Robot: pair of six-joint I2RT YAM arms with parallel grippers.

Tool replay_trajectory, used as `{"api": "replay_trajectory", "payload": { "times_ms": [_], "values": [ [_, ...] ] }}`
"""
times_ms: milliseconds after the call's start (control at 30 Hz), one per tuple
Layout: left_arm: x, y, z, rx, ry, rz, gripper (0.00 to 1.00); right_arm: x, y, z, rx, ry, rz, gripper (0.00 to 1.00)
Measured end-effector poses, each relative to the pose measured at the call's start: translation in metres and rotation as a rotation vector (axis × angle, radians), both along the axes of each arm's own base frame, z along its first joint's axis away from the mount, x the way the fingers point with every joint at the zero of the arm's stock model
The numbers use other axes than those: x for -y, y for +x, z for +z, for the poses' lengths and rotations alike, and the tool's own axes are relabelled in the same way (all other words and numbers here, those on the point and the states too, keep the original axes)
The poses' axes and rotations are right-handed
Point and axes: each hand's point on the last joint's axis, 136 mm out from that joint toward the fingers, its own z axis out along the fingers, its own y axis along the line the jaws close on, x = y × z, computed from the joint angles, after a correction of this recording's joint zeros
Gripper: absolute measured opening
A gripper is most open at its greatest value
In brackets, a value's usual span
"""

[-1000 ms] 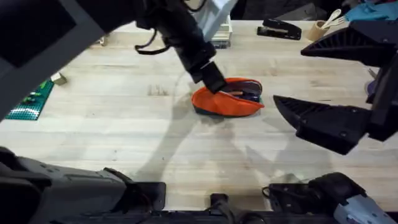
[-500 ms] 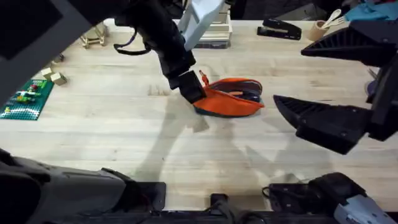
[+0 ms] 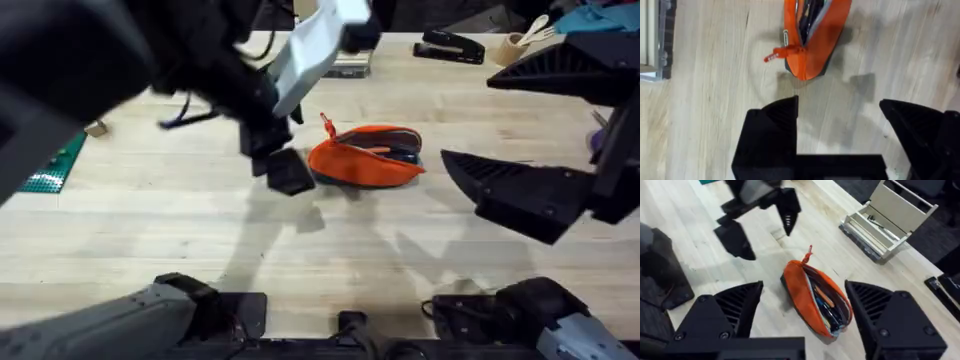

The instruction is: Unzip the bag, pick up the pens from the table one at a time and place them inside, then zip the bag closed.

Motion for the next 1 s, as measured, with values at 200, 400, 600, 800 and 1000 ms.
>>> {"api": "replay_trajectory", "payload": {
  "times_ms": [200,400,600,800,1000],
  "values": [
    [-0.025,-0.01,-0.003,0.139,-0.121,0.042,0.993,0.002,0.002,-0.001,0.002,-0.009,-0.017,0.998],
    [-0.042,0.009,-0.013,0.127,-0.194,0.13,0.993,0.003,0.002,-0.001,0.003,-0.01,-0.019,0.998],
    [-0.052,0.023,-0.022,0.073,-0.277,0.174,0.993,0.003,0.002,-0.001,0.003,-0.01,-0.019,0.998],
    [-0.049,0.032,-0.045,-0.043,-0.381,0.157,0.993,0.003,0.002,-0.001,0.001,-0.009,-0.02,0.998],
    [-0.045,0.046,-0.061,-0.05,-0.42,0.125,0.993,0.0,0.012,-0.002,-0.06,0.038,-0.052,0.998]
  ]
}}
